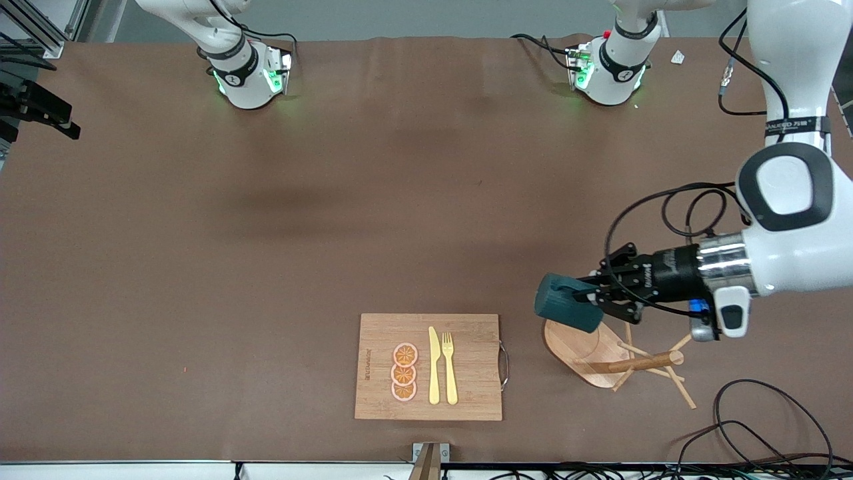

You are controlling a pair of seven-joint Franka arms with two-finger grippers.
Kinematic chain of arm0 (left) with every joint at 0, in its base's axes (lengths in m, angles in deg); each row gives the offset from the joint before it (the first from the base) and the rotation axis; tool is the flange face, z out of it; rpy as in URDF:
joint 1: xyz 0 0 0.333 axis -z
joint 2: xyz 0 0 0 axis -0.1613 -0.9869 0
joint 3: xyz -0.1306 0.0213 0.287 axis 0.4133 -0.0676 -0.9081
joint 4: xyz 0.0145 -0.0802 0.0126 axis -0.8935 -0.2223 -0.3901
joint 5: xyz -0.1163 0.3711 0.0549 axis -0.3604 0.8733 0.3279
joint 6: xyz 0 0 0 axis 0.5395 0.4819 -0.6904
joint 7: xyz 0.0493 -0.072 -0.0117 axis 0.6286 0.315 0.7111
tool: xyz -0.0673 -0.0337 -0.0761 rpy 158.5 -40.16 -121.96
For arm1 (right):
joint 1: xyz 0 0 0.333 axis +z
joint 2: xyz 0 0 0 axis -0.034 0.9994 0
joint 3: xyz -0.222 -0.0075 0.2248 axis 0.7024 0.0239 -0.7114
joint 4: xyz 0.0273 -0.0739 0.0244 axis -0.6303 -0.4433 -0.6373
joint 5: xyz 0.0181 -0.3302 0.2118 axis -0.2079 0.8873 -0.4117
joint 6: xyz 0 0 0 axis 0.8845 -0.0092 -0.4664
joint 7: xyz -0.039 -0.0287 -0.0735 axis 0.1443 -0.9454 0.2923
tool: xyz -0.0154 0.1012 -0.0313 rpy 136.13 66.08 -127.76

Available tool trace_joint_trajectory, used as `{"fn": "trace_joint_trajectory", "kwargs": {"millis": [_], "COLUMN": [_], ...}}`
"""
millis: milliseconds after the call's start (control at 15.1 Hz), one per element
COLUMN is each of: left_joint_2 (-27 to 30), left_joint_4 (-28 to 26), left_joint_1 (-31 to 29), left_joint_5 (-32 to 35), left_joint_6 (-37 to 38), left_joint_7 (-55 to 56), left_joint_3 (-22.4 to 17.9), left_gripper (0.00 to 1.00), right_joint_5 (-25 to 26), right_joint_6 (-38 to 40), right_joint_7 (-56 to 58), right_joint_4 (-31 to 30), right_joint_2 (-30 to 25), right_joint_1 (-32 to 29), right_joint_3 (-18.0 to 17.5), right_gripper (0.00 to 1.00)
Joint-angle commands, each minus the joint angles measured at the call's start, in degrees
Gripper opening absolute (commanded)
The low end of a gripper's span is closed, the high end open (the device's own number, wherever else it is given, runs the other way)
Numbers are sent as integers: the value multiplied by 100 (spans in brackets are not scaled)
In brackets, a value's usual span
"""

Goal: Pass cup and hang on rack
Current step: 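Hang the mug handle on a rack peg with the left gripper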

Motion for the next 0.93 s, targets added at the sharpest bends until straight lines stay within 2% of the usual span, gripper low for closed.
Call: {"fn": "trace_joint_trajectory", "kwargs": {"millis": [0, 133, 331, 398, 862], "left_joint_2": [-110, -197, -364, -417, -637], "left_joint_4": [-20, -11, -20, -20, -20], "left_joint_1": [-205, -276, -539, -601, -645], "left_joint_5": [-399, -477, -1275, -1347, -1304], "left_joint_6": [47, 47, 39, 39, 39], "left_joint_7": [-253, -472, -946, -1122, -1221], "left_joint_3": [40, 40, 31, 31, -4], "left_gripper": [1, 1, 1, 1, 1], "right_joint_5": [-8, -8, -8, 0, 9], "right_joint_6": [51, 95, 51, 85, -19], "right_joint_7": [-18, -9, 0, 0, 9], "right_joint_4": [-50, -50, -50, -59, -67], "right_joint_2": [-44, -45, -44, -44, -53], "right_joint_1": [-9, -27, -27, -27, -27], "right_joint_3": [2, 2, 11, 3, 11], "right_gripper": [100, 100, 100, 100, 100]}}
